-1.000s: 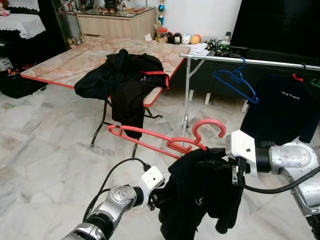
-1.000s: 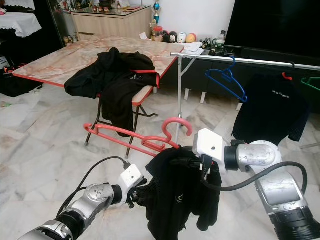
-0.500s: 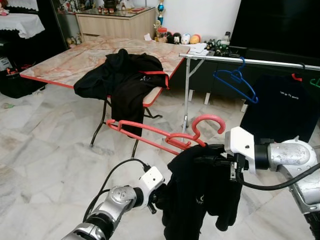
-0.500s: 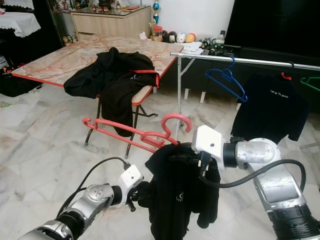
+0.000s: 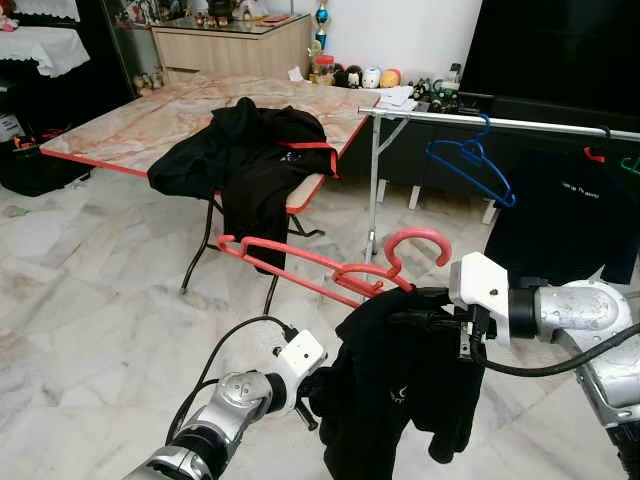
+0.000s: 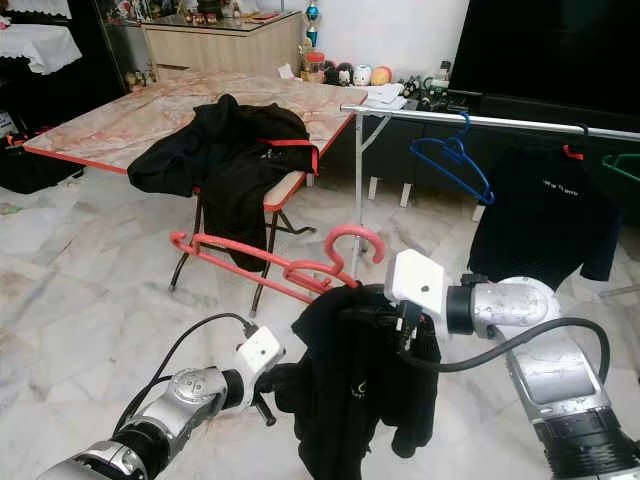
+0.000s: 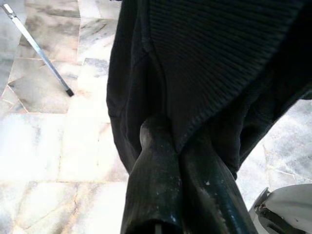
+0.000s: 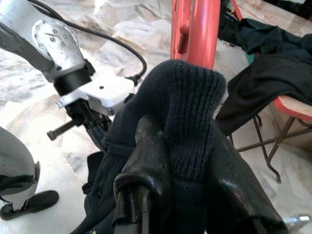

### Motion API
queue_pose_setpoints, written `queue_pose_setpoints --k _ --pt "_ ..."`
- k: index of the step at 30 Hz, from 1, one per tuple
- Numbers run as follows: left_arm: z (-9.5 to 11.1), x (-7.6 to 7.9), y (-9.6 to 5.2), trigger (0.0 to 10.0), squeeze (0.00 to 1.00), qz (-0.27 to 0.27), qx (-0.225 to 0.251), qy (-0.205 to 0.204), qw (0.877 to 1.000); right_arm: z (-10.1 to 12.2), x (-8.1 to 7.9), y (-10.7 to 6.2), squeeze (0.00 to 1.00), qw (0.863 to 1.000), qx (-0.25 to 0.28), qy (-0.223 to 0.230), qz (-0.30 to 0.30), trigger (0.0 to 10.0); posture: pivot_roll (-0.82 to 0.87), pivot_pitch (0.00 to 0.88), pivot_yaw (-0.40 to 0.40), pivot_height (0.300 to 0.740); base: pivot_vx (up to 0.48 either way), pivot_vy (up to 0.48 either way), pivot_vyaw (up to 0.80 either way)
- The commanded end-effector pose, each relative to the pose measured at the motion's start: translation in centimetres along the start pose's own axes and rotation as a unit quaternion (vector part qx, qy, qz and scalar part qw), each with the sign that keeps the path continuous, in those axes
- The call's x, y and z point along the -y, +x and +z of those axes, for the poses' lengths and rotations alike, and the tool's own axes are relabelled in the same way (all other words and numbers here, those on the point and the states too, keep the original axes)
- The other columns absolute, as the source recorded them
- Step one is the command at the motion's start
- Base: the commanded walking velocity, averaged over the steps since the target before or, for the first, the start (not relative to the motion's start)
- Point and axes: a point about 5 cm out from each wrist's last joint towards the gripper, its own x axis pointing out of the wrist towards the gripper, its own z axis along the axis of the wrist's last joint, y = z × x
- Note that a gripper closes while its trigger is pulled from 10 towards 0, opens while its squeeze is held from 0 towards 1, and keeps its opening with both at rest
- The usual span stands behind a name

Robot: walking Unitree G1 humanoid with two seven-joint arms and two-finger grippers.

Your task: Hang hanger

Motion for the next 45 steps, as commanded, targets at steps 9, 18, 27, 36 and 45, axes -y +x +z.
queue_pose_setpoints --k 9,18,27,36,45 --pt "0.0 -1.0 -0.4 0.0 0.00 0.036 0.001 -0.008 0.999 -2.2 0.2 -0.9 0.00 0.996 -0.090 -0.025 -0.003 0.0 -0.14 0.007 0.013 0.740 0.000 0.000 0.00" --pt "-0.9 -1.3 -1.3 0.0 0.00 0.034 0.003 -0.030 0.999 -5.0 -1.0 -3.0 0.00 0.992 -0.120 0.027 0.019 0.0 -0.14 0.016 0.011 0.740 0.000 0.000 0.00" --pt "-1.1 -1.1 -1.3 0.0 0.00 0.017 -0.007 -0.033 0.999 -8.2 -2.5 -5.3 0.00 0.984 -0.138 0.108 0.047 0.0 -0.14 0.015 0.013 0.740 0.000 0.000 0.00" --pt "-1.5 -0.8 -1.3 0.0 0.00 0.007 -0.016 -0.032 0.999 -9.9 -3.6 -7.5 0.00 0.974 -0.158 0.151 0.056 0.0 -0.14 0.022 0.022 0.740 0.000 0.000 0.00" --pt "-1.6 -0.7 -1.3 0.0 0.00 0.004 -0.021 -0.029 0.999 -12.5 -6.2 -10.2 0.00 0.929 -0.306 0.153 0.141 0.0 -0.14 0.025 0.026 0.740 0.000 0.000 0.00"
